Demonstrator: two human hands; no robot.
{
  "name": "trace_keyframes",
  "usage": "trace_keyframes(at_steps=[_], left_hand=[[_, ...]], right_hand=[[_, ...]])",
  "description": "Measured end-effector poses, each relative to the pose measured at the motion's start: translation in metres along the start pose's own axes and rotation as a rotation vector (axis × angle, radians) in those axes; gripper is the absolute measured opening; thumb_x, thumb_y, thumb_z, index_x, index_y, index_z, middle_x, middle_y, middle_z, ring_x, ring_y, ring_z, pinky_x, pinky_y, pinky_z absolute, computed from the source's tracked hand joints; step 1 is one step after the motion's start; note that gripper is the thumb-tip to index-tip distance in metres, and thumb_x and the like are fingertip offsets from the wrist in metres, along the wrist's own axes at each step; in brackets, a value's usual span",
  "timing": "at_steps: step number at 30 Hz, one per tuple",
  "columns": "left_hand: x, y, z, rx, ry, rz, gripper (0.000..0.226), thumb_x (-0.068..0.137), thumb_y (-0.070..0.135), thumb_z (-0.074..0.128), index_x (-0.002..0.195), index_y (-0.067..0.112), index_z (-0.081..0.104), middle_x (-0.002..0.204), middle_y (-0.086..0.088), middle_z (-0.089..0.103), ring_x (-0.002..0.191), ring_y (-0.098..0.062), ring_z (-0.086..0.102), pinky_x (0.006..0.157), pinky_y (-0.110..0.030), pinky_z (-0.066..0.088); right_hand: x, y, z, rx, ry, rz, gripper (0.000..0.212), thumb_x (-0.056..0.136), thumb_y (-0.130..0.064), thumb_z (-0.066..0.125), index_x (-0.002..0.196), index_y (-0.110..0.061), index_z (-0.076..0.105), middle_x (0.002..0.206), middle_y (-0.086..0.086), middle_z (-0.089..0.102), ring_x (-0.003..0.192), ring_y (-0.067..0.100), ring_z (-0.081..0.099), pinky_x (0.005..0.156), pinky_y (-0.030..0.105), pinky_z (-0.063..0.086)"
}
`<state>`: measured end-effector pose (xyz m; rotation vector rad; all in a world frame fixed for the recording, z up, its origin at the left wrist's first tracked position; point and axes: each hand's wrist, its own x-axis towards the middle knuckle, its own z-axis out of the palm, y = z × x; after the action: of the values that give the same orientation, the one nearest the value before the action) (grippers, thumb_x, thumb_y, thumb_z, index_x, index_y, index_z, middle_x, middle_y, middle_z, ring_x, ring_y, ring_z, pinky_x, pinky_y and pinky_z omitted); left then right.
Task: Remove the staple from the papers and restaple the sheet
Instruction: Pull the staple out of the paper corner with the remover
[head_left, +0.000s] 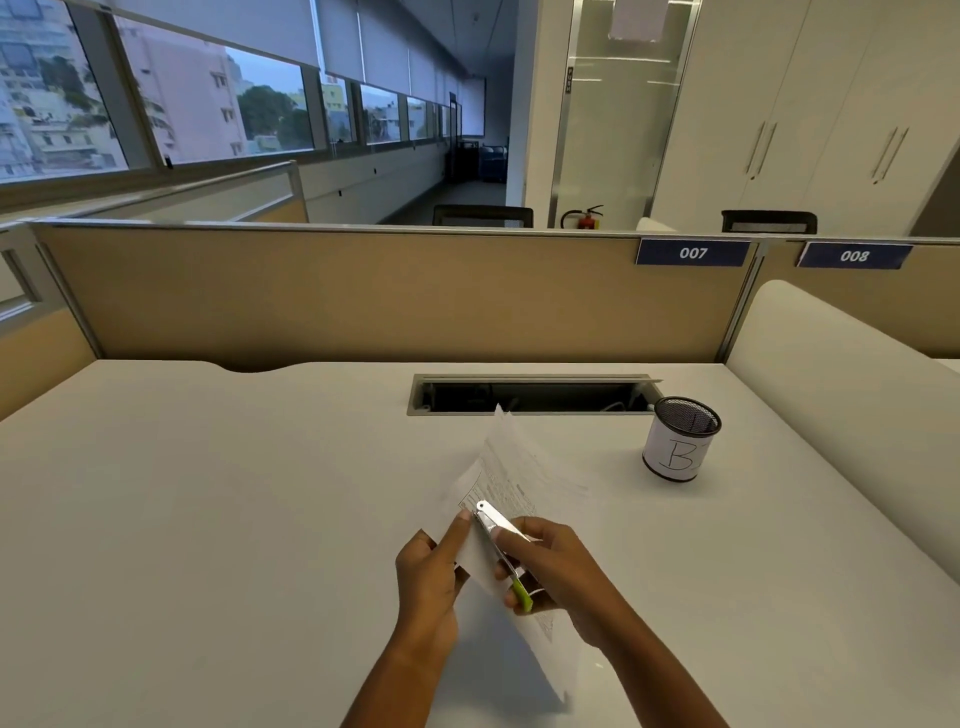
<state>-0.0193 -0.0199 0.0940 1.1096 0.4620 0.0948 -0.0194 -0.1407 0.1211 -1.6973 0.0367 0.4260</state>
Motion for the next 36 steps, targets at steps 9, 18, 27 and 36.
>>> trace_keyframes(at_steps=[9,18,27,36], left_hand=[[-0.009,0.007,0.008,0.107,0.024,0.238,0.019,0.081,0.014,0.060,0.068,0.027,0.059,0.076,0.003,0.065,0.071,-0.018,0.062,0.058,-0.024,0.053],[-0.009,0.005,0.010,0.313,0.072,0.381,0.008,0.080,0.016,0.061,0.085,0.020,0.058,0.090,-0.001,0.062,0.074,-0.021,0.059,0.068,-0.028,0.049],[-0.010,0.011,0.008,0.398,0.100,0.530,0.012,0.079,0.012,0.062,0.087,0.018,0.056,0.090,0.003,0.059,0.062,-0.005,0.056,0.049,-0.007,0.045],[-0.012,0.012,0.008,0.437,0.089,0.574,0.010,0.079,0.011,0.062,0.085,0.016,0.056,0.088,-0.002,0.061,0.070,-0.025,0.060,0.071,-0.035,0.051]], right_hand=[[-0.004,-0.017,-0.001,-0.122,0.026,-0.032,0.013,0.089,-0.031,0.055,0.090,-0.018,0.059,0.066,-0.001,0.066,0.037,0.006,0.060,0.044,0.015,0.053],[-0.010,-0.026,0.000,-0.070,0.047,-0.051,0.013,0.088,-0.027,0.057,0.085,-0.015,0.063,0.059,-0.002,0.066,0.034,0.006,0.058,0.039,0.015,0.049],[-0.012,-0.034,0.001,0.034,0.015,-0.041,0.018,0.088,-0.026,0.056,0.079,-0.014,0.065,0.050,-0.006,0.067,0.036,0.009,0.059,0.040,0.016,0.051],[-0.016,-0.036,-0.002,0.054,-0.007,-0.024,0.020,0.089,-0.028,0.055,0.081,-0.013,0.066,0.050,-0.006,0.068,0.037,0.009,0.060,0.040,0.016,0.049]])
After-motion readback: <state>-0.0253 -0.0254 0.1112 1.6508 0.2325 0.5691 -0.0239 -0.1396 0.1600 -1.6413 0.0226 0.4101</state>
